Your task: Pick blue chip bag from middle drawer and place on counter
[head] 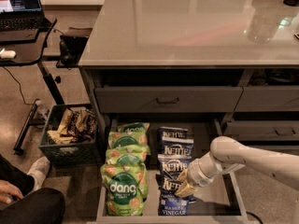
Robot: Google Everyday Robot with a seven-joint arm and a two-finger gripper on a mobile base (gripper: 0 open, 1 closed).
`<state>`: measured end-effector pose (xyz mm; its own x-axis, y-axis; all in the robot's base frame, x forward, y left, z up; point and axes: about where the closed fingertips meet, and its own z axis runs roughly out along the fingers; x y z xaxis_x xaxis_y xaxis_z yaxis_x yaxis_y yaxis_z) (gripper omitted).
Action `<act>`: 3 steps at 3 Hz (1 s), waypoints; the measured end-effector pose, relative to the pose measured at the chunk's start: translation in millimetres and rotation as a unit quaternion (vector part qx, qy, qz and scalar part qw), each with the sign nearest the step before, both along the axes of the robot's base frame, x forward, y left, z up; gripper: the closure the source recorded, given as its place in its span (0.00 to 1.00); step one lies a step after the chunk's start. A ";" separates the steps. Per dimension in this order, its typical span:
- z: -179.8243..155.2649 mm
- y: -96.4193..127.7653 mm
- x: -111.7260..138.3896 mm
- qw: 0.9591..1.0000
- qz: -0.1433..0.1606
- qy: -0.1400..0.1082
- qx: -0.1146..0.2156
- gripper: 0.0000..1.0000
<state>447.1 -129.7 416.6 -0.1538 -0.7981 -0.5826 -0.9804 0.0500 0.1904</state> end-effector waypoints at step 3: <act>24.5 11.5 -13.5 1.000 -0.002 -0.004 -0.009 1.00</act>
Offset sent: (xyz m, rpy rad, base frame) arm 0.0000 0.0000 0.0000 0.0000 0.0000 0.0000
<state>433.7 -118.2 441.1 -0.1529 -0.8077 -0.5694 -0.9817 0.0581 0.1812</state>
